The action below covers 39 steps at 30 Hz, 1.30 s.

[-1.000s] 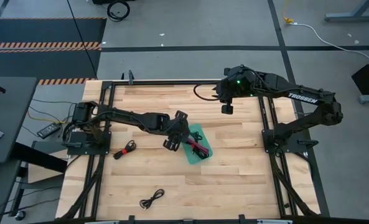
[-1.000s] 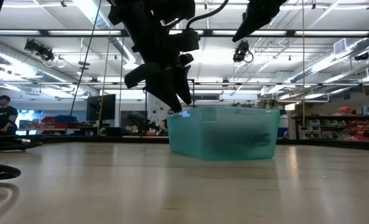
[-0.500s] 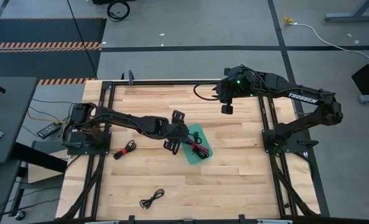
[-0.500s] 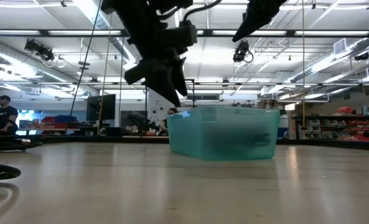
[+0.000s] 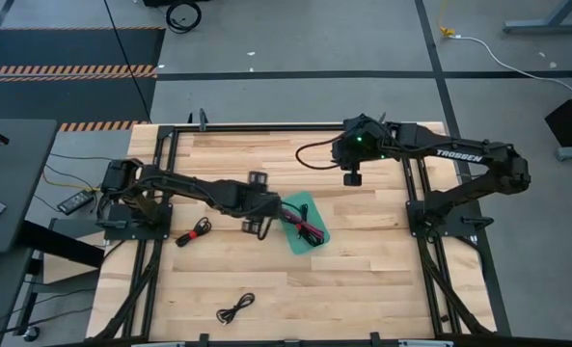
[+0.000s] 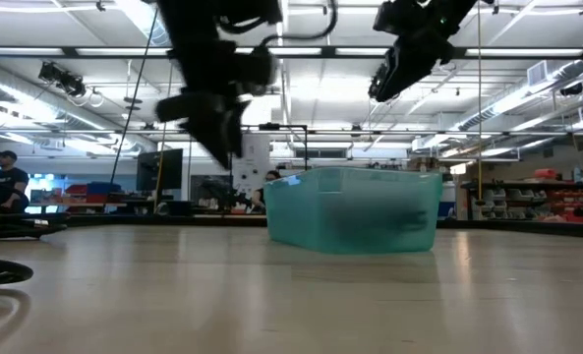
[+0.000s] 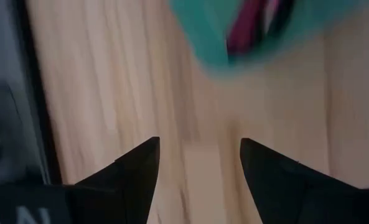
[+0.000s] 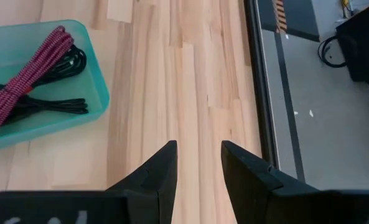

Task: Pick and place USB-C Cables
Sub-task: Put the top black charger cable into the green bin

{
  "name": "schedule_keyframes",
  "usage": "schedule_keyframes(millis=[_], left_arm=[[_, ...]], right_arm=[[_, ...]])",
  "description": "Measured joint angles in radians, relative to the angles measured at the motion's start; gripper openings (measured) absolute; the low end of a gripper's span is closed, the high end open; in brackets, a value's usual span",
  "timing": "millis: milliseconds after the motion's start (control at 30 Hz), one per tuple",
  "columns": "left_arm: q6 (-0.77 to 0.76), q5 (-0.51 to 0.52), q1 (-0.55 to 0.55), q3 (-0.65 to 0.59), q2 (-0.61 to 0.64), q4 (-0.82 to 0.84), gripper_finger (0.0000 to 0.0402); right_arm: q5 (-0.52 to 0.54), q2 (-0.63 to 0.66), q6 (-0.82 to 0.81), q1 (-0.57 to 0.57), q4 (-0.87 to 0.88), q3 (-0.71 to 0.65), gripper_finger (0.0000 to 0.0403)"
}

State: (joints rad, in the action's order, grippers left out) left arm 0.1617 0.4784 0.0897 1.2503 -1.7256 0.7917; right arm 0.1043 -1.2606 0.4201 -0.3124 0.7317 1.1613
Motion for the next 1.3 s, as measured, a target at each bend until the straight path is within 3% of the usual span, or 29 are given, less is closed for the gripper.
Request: schedule_keyframes(millis=[167,400,533,767,967,1300], left_arm=[[-0.282,-0.011,0.007,0.000,0.000,0.269,0.0231],[-0.731,-0.231,0.059,0.014,0.002,0.570,0.0230],[-0.858,-0.247,0.130,0.014,0.002,0.684,0.0218],[-0.964,-0.234,0.226,0.001,0.003,0.640,0.0174],[-1.032,-0.233,0.297,-0.111,0.007,0.577,0.0131],[-1.023,-0.280,0.336,-0.287,0.126,0.284,0.0103]], right_arm=[[0.000,0.000,0.001,-0.009,-0.020,-0.026,0.0130],[0.000,0.000,0.002,-0.012,-0.065,-0.026,0.0130],[-0.001,0.000,0.002,-0.012,-0.077,-0.025,0.0130],[-0.004,0.000,-0.001,-0.012,-0.075,-0.026,0.0130],[-0.010,0.000,-0.001,-0.012,-0.073,-0.025,0.0130],[-0.023,0.000,-0.002,-0.012,-0.084,-0.025,0.0130]])
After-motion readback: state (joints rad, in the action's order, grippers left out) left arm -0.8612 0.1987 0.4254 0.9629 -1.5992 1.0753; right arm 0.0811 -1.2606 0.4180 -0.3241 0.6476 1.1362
